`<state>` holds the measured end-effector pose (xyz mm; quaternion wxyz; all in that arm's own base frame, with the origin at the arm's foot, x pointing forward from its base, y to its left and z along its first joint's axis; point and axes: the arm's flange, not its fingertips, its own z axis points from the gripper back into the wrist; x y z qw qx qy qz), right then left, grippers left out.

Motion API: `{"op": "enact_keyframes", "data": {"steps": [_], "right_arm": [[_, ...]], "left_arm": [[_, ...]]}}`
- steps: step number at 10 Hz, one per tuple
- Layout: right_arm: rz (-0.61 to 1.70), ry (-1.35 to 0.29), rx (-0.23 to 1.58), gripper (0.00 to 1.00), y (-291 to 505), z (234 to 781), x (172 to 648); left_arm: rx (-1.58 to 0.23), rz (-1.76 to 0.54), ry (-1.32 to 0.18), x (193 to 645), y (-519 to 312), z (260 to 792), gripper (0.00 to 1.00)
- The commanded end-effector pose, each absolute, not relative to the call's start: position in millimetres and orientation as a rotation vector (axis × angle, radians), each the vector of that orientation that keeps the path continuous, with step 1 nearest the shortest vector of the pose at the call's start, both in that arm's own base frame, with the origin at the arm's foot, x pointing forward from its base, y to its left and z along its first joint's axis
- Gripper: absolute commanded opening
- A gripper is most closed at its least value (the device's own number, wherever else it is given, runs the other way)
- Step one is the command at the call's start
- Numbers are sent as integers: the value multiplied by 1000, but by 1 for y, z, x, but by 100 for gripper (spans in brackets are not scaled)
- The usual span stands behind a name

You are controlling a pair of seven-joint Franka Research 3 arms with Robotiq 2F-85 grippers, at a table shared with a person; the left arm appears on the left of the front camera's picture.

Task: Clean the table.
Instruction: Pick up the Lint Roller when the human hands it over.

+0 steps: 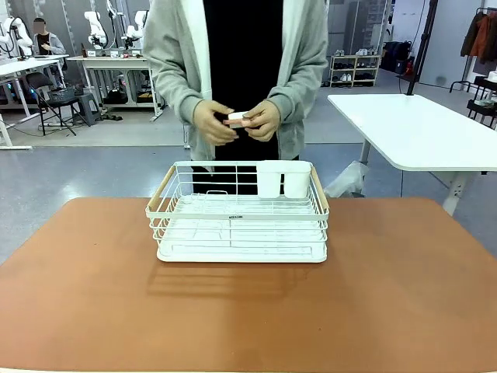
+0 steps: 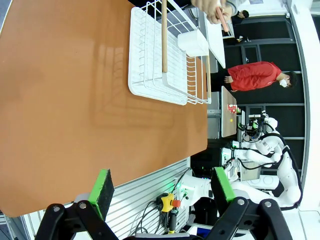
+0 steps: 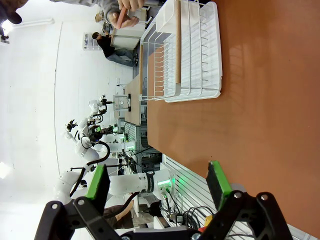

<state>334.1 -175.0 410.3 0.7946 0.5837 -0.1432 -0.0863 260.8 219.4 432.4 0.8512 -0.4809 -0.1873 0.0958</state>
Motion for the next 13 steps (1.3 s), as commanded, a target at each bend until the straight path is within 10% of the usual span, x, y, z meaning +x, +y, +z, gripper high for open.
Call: {"op": "enact_keyframes", "data": {"steps": [1,13], "right_arm": [[-188,-318,1273,100,-173,413,333],[-188,-318,1273,100,-173,413,333]], "left_arm": [[-1026,188,-407,259,221,435,100],[-1026,188,-407,259,221,435,100]]}}
